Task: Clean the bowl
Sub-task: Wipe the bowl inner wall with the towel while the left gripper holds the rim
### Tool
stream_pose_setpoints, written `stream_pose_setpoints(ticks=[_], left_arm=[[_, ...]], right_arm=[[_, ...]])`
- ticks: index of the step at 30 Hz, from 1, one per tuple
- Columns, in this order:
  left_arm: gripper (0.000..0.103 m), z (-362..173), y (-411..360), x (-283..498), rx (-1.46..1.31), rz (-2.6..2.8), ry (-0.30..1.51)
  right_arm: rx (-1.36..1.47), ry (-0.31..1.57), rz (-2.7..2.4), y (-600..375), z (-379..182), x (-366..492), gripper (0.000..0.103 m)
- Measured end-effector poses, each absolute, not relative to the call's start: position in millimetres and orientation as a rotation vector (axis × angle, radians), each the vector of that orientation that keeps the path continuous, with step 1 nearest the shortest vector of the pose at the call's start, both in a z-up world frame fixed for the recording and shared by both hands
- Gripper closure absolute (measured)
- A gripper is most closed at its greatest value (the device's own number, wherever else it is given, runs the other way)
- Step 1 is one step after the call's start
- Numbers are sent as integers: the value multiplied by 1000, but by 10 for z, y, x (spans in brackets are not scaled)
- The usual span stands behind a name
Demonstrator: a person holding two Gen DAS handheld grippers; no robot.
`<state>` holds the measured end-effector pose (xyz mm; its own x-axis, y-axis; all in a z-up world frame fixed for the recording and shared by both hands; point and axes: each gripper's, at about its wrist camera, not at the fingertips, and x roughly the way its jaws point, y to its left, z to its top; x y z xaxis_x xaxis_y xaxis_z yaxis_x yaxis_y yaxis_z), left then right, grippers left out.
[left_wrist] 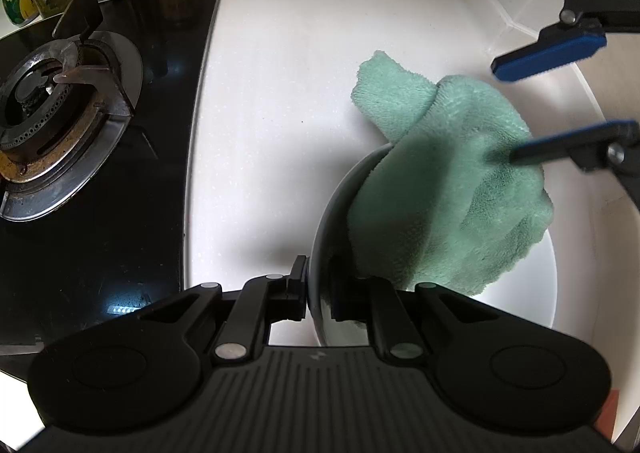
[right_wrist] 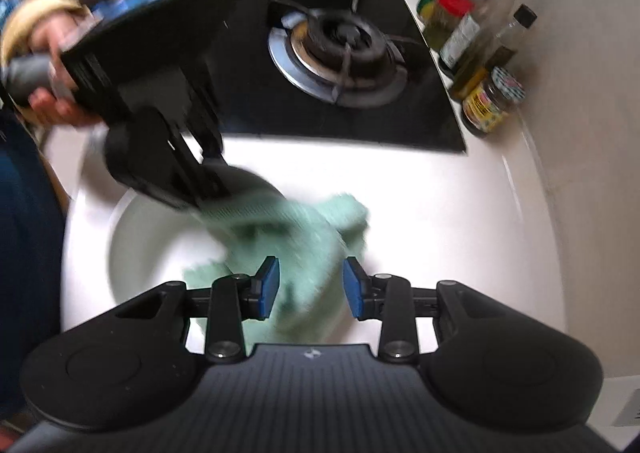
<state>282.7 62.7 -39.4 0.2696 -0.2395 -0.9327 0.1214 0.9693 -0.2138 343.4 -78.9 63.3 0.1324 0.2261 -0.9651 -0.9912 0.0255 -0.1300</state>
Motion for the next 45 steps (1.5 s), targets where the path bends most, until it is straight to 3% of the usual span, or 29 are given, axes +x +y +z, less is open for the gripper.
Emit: stream_pose_setpoints(ticks=[8,19,37,45], left_arm=[[92,-386,597,2829,-94,-241,1278],[92,-364,572,2841,-96,-237,1284],[91,-240,490,2949,-63,-244,1280],[91,-202,513,2908,-55,-237,1272]], right_arm=[[-1167,927,1176,-639,253,3393,73],[-1121,891,1167,-834,745,3329,73],[-1145,993,1270,-557,56,3527,74],[-1114,1016,1230,-545,-21,3554,82]])
